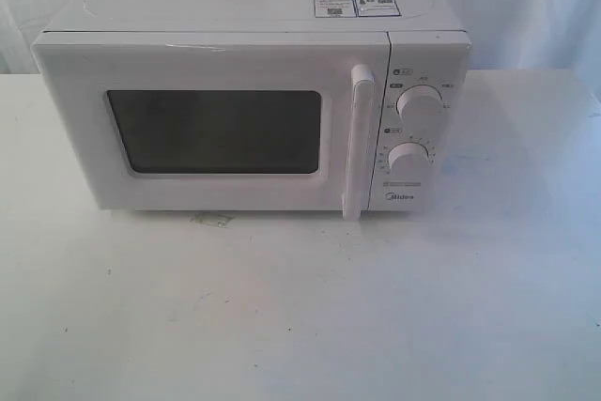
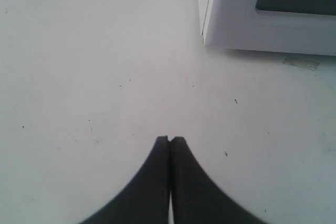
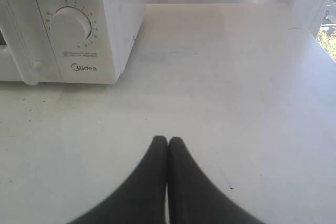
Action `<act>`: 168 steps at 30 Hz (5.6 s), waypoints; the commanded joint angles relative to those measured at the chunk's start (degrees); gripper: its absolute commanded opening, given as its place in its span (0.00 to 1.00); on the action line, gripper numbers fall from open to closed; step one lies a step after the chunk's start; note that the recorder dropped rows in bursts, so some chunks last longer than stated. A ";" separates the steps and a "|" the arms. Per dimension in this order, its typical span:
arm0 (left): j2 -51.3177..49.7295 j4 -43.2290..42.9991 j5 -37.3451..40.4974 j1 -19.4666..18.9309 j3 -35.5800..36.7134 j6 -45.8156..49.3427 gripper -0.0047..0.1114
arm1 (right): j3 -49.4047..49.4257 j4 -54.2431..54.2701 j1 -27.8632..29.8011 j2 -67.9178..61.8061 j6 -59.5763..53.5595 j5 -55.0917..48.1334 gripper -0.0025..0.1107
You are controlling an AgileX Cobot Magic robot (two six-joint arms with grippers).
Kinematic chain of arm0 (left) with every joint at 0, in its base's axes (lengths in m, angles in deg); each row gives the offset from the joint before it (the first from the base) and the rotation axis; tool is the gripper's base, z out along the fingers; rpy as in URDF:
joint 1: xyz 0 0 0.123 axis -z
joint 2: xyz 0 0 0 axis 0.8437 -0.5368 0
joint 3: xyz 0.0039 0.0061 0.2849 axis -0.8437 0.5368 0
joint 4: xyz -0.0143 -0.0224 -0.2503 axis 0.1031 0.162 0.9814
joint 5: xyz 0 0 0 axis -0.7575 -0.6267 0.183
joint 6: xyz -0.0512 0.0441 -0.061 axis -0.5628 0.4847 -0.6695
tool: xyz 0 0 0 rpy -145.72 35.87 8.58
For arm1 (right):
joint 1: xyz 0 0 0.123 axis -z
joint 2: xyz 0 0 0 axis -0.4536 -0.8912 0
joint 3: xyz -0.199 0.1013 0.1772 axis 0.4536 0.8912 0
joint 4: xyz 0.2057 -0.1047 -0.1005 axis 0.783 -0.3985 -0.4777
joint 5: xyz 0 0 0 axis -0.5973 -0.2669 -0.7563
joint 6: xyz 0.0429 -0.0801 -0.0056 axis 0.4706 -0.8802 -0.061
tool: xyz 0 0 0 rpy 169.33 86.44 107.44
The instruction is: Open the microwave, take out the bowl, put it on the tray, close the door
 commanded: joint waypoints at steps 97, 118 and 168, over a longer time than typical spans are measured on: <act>0.26 0.51 0.01 0.10 0.16 0.07 0.04 | -59.63 51.77 -5.49 -74.85 -66.24 -13.58 0.02; 0.26 0.51 0.01 0.10 0.16 0.07 0.04 | -54.69 82.13 5.69 -92.34 -115.37 -48.99 0.02; 0.26 0.51 0.01 0.10 0.16 0.07 0.04 | -53.74 98.07 -6.67 -93.65 -121.84 -25.15 0.51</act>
